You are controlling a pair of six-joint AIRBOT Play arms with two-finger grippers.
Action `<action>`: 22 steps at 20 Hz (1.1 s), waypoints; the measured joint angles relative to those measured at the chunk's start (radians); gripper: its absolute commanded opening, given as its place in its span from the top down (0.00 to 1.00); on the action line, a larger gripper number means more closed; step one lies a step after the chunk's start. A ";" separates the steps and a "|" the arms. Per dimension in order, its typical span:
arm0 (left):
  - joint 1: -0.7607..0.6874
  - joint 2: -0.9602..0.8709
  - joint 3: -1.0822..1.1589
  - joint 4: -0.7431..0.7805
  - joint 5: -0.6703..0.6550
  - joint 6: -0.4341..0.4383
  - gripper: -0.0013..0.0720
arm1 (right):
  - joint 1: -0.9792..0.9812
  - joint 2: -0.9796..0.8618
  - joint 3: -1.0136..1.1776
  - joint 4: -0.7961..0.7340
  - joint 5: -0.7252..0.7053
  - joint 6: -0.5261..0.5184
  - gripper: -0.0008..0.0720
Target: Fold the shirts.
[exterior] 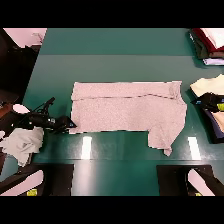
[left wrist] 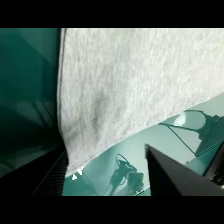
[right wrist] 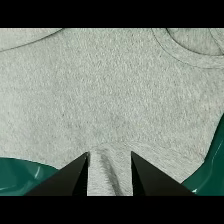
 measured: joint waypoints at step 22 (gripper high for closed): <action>-0.001 -0.002 0.226 -0.034 -0.024 0.026 0.95 | -0.148 0.008 -0.499 -0.092 -0.064 0.049 0.56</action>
